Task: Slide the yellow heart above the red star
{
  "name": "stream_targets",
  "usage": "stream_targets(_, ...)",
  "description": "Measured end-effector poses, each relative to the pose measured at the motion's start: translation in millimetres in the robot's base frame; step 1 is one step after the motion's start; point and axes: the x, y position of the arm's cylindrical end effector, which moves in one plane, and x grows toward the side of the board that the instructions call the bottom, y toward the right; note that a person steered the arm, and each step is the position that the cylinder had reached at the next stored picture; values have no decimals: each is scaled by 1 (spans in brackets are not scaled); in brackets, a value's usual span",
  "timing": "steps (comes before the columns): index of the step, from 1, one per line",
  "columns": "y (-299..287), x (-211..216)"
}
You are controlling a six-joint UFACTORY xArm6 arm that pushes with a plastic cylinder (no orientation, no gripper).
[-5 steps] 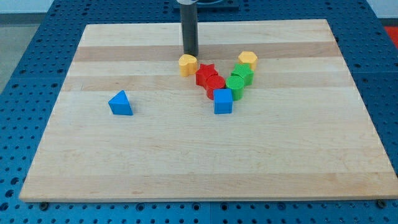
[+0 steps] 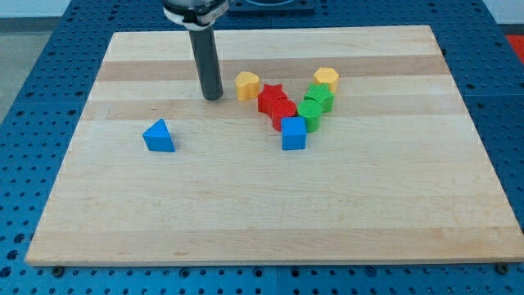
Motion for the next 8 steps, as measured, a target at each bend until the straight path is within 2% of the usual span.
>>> stream_targets(1, 2, 13)
stream_targets(8, 53, 3)
